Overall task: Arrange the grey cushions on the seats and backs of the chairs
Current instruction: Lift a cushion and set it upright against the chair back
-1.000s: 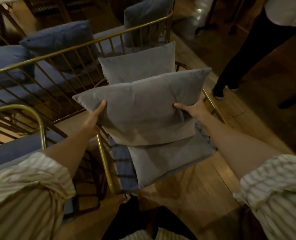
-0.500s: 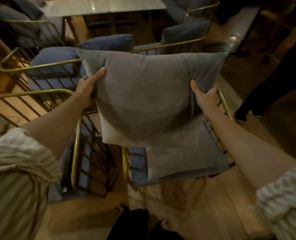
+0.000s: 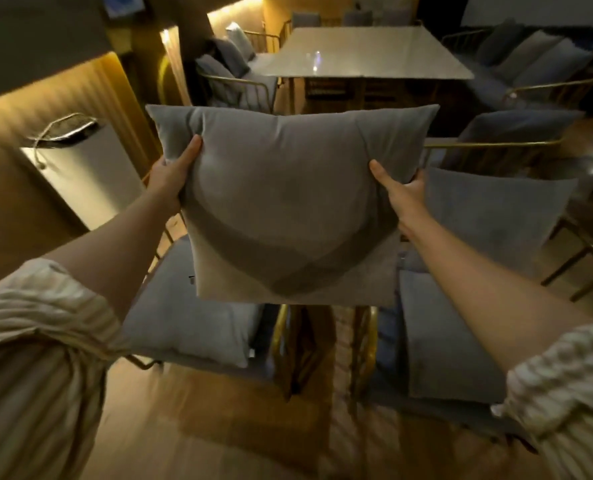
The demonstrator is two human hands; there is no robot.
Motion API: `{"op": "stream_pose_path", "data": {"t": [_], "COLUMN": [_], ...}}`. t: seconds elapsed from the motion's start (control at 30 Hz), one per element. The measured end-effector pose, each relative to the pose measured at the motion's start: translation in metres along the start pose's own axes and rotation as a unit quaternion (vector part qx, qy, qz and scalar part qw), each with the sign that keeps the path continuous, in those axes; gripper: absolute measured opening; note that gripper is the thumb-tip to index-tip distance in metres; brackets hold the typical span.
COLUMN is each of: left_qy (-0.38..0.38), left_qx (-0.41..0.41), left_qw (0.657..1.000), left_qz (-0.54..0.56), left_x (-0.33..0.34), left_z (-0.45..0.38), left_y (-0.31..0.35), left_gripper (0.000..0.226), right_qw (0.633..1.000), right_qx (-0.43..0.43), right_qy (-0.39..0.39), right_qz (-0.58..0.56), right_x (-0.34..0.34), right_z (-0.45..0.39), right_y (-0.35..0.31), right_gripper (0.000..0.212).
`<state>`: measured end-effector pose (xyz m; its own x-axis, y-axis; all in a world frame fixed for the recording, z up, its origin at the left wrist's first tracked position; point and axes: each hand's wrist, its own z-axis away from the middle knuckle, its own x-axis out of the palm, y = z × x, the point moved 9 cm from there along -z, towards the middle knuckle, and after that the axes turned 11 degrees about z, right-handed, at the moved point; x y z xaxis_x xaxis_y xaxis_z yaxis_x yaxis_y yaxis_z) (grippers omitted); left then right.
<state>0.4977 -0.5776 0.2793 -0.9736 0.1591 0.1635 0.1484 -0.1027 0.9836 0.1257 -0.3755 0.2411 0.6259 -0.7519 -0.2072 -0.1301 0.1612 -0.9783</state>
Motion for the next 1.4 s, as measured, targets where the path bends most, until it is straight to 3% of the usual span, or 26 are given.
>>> {"op": "stream_pose_path", "data": {"t": [0.3,0.5,0.73,0.97,1.13,1.4], "left_qy": [0.028,0.014,0.066,0.056,0.056,-0.005], "left_qx": [0.046,0.033,0.012,-0.005,-0.034,-0.074], "left_qw": [0.998,0.999,0.997,0.998,0.998,0.997], "left_qz": [-0.013,-0.021,-0.027,-0.037,-0.023,-0.012], "left_x": [-0.177,-0.225,-0.231,-0.217,-0.203,-0.192], "left_z": [-0.066,-0.12,-0.195,-0.279,-0.328,-0.397], "left_y": [0.053,0.047,0.018,0.002,-0.013,-0.049], "left_gripper": [0.097,0.103,0.083,0.087,0.089,0.083], "right_qw": [0.998,0.998,0.998,0.997,0.995,0.994], "right_qx": [-0.011,-0.004,0.016,0.033,0.041,0.083], "right_qy": [-0.049,-0.059,-0.063,-0.074,-0.087,-0.074], "right_qz": [-0.029,-0.03,-0.013,0.012,0.019,0.019], "right_x": [0.197,0.267,0.315,0.358,0.381,0.412], "right_z": [0.035,0.026,-0.03,-0.1,-0.141,-0.176], "right_y": [-0.039,-0.04,-0.023,-0.005,0.004,0.028], "right_gripper": [0.102,0.103,0.109,0.106,0.114,0.118]}}
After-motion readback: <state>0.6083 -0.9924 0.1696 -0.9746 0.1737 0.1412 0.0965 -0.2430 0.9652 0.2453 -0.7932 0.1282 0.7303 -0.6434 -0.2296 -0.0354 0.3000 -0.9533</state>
